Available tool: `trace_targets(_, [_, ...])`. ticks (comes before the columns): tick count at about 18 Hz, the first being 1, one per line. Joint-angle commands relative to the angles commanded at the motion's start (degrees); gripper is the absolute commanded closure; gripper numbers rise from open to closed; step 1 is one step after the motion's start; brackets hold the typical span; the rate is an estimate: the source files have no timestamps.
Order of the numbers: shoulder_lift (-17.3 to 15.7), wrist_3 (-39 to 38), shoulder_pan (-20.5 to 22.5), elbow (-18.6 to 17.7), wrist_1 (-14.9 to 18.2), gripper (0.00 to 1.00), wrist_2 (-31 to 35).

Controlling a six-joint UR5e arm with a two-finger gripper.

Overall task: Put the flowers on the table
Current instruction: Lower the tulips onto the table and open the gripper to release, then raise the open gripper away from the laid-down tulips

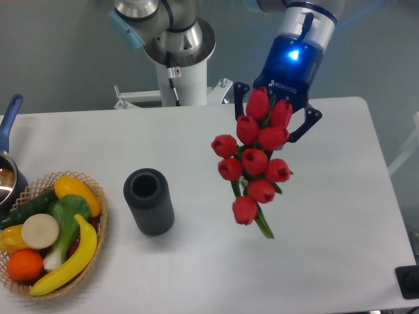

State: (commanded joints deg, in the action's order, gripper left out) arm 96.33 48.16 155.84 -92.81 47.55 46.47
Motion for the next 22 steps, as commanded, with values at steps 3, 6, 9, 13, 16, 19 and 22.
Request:
trace_targets(3, [0.1,-0.2,-1.9,-0.2,0.1,0.59,5.8])
trace_targets(6, [0.4,-0.1,-3.7,-1.2,0.1,0.59,12.4])
trace_targets(9, [1.2,0.1,-4.5,-2.1,0.2,0.59,17.4])
trace_targets(13, [1.4,1.3,-4.6,-3.0,0.2,0.59,20.6])
trace_targets(16, [2.1,2.8,-5.6,-3.5,0.2,0.59,21.6])
trace_targets(19, [2.3,3.0,-5.7,-3.8,0.2,0.58,21.5])
trace_targets(22, [3.4,4.6,-5.7,-3.5,-0.2,0.00,21.5])
